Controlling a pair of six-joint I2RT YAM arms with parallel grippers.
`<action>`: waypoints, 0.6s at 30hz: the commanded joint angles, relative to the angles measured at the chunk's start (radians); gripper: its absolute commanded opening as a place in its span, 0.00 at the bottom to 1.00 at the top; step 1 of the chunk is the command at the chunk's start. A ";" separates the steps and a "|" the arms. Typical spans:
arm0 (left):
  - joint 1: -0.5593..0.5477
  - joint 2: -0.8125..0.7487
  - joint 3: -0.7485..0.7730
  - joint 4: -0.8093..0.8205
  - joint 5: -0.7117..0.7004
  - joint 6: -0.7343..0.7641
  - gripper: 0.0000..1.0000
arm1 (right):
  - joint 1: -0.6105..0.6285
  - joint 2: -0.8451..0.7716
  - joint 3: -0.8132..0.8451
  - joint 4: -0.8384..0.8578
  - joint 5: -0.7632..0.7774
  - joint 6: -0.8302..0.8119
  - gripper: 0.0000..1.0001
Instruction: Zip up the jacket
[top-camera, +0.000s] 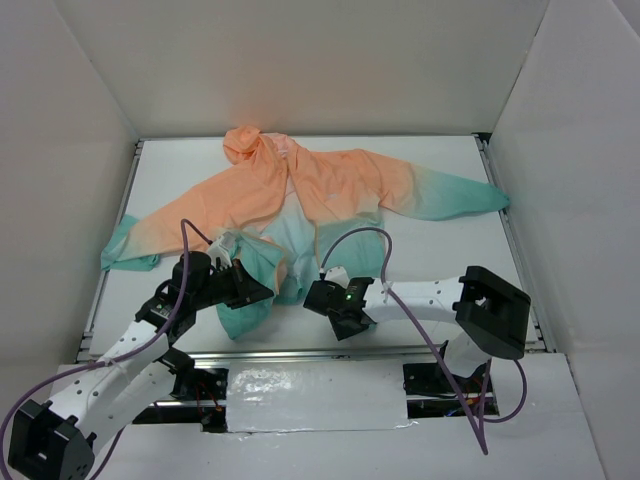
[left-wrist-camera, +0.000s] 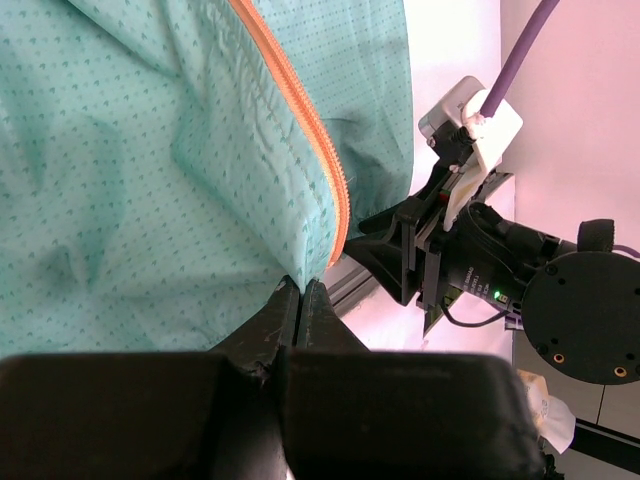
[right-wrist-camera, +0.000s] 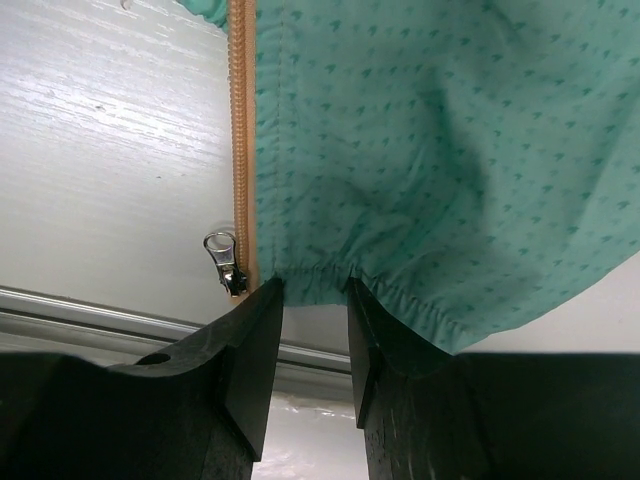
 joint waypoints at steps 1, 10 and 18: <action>0.004 -0.006 -0.009 0.042 0.015 0.012 0.00 | -0.003 0.041 -0.010 0.063 -0.012 0.003 0.40; 0.004 -0.015 -0.007 0.029 0.010 0.018 0.00 | -0.003 0.137 0.017 0.061 -0.023 0.018 0.33; 0.004 -0.014 -0.006 0.018 0.010 0.025 0.00 | -0.003 0.157 0.013 0.071 -0.035 0.024 0.09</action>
